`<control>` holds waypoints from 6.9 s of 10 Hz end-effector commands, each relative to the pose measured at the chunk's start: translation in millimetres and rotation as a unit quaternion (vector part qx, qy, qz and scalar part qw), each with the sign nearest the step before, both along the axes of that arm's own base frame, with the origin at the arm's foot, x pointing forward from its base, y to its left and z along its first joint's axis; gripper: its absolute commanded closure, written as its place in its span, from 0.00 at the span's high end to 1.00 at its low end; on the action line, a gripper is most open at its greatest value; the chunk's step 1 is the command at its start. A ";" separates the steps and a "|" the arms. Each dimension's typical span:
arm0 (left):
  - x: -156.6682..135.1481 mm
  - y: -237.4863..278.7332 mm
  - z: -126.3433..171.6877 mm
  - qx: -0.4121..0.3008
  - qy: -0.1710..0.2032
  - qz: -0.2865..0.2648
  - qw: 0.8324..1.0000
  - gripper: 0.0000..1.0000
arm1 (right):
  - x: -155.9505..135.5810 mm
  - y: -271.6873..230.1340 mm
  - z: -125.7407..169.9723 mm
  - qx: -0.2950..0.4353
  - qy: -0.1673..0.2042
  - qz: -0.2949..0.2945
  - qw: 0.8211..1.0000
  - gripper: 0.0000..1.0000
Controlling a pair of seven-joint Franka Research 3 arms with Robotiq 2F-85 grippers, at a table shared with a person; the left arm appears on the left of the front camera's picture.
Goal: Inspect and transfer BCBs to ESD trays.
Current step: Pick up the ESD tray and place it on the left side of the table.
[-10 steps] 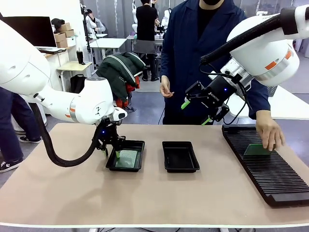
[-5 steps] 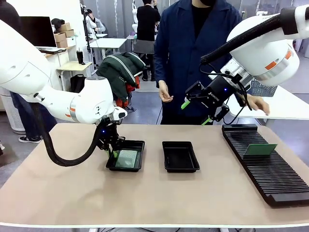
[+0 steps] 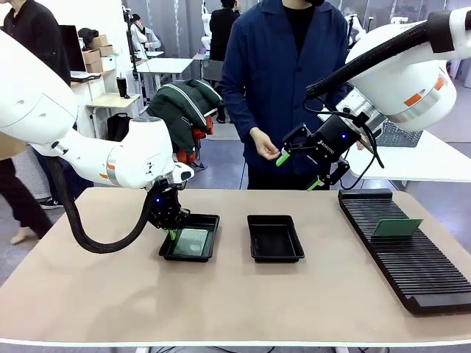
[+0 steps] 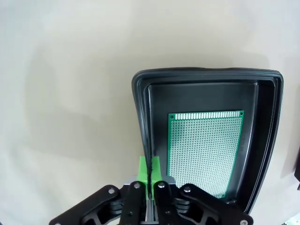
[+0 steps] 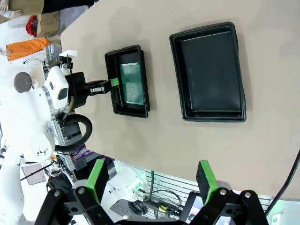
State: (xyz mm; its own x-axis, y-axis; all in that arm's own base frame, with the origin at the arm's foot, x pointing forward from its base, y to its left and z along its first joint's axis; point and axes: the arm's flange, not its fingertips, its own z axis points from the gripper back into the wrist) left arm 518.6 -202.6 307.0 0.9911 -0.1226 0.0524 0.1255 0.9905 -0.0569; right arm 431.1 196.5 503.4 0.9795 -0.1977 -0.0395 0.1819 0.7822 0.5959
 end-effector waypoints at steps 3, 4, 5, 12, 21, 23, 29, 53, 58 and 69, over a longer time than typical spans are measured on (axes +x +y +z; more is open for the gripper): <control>-0.3 3.0 -2.5 -0.009 0.001 -0.004 1.000 0.00 | 3.1 0.7 0.7 -0.009 0.002 -0.003 1.000 1.00; 0.0 0.0 -0.2 0.000 0.000 0.000 1.000 0.00 | 3.1 0.7 0.7 -0.009 0.002 -0.003 1.000 1.00; 0.0 0.0 -0.2 0.000 0.000 0.000 1.000 0.00 | 3.1 0.7 0.7 -0.009 0.002 -0.003 1.000 1.00; 0.0 6.7 2.5 -0.021 0.000 -0.003 1.000 0.03 | 3.1 0.7 0.7 -0.009 0.002 -0.003 1.000 1.00; 7.2 113.3 10.0 -0.201 0.011 0.030 0.979 0.03 | 3.1 0.7 0.7 -0.009 0.002 -0.003 1.000 1.00; 2.8 150.5 17.4 -0.191 -0.007 0.051 0.980 0.03 | 3.1 0.7 0.7 -0.009 0.002 -0.003 1.000 1.00; -6.3 263.0 34.3 -0.102 -0.021 0.084 0.991 0.03 | 3.1 0.7 0.7 -0.009 0.002 -0.003 1.000 1.00; -13.6 302.5 4.9 -0.096 -0.009 0.089 0.991 0.16 | 3.1 0.7 0.7 -0.009 0.002 -0.003 1.000 1.00; -21.1 300.4 19.3 -0.073 -0.014 0.088 0.993 0.55 | 3.1 0.7 0.7 -0.009 0.002 -0.003 1.000 1.00; -27.7 263.9 128.3 0.032 -0.025 0.042 0.998 0.90 | 3.1 0.7 0.7 -0.009 0.002 -0.003 1.000 1.00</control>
State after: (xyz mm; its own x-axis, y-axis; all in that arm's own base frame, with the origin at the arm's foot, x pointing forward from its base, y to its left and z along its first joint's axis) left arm 490.4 64.2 430.8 0.9916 -0.0565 0.1164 0.0588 0.9981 -0.0158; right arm 431.6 196.6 503.7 0.9795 -0.1978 -0.0390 0.1817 0.7821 0.5960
